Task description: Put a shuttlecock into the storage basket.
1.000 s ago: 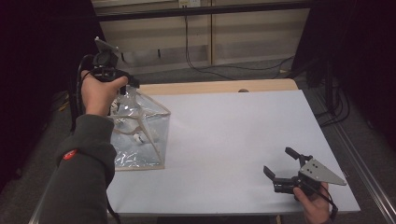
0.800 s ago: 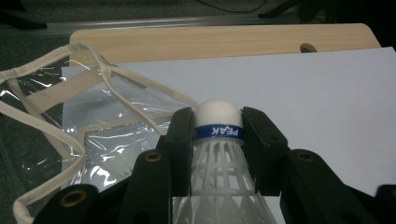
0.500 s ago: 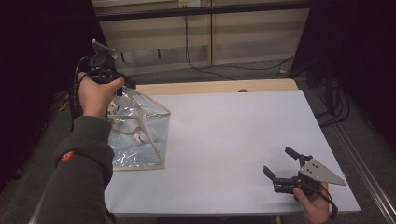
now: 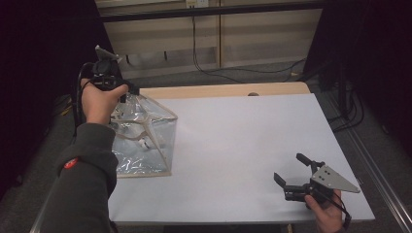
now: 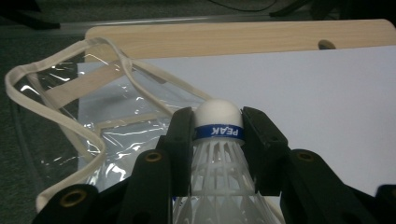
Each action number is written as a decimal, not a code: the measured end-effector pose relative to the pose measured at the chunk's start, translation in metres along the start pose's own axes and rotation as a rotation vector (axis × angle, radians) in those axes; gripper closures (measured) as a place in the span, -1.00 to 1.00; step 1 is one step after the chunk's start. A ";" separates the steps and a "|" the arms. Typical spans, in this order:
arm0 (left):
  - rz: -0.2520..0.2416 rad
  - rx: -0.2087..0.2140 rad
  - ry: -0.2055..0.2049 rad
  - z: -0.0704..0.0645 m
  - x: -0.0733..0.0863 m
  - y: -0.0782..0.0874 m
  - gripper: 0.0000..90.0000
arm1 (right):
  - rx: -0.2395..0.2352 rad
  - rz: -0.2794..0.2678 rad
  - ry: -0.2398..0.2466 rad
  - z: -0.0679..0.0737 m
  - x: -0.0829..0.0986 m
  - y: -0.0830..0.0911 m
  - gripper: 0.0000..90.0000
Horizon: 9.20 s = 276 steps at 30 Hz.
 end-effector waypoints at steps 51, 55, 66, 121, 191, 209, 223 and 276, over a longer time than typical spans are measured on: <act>-0.017 -0.029 0.002 0.016 0.013 -0.026 0.44 | -0.006 0.001 -0.002 0.001 0.000 0.000 -0.98; -0.018 -0.032 0.001 0.016 0.015 -0.029 0.44 | -0.006 0.001 -0.002 0.001 0.000 0.000 -0.98; -0.019 -0.035 0.011 0.019 0.017 -0.030 0.43 | -0.007 0.001 -0.001 0.001 0.000 0.000 -0.98; -0.029 -0.086 0.052 0.034 0.035 -0.037 0.41 | -0.009 0.001 -0.002 0.002 0.000 0.000 -0.98; -0.038 0.288 -0.055 -0.018 0.056 0.027 -0.56 | -0.012 0.002 0.005 0.004 0.000 0.000 -0.98; -0.034 0.374 -0.108 -0.029 0.072 0.039 -0.64 | -0.011 0.003 0.004 0.004 0.000 0.000 -0.98; -0.048 0.411 -0.115 -0.029 0.082 0.045 -0.69 | -0.011 0.005 0.004 0.004 0.000 0.000 -0.98; -0.043 0.528 -0.151 -0.047 0.140 0.038 -0.77 | -0.012 0.004 0.008 0.005 0.000 0.000 -0.97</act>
Point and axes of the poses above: each handheld gripper's, and its own axes: y roughly backward along the jaws, x roughly out of its underside, z roughly to its left, the point moved 9 cm from there along -y, roughly forward along the jaws, and after that the axes turned 11 degrees about -z, right-handed, at the moved point
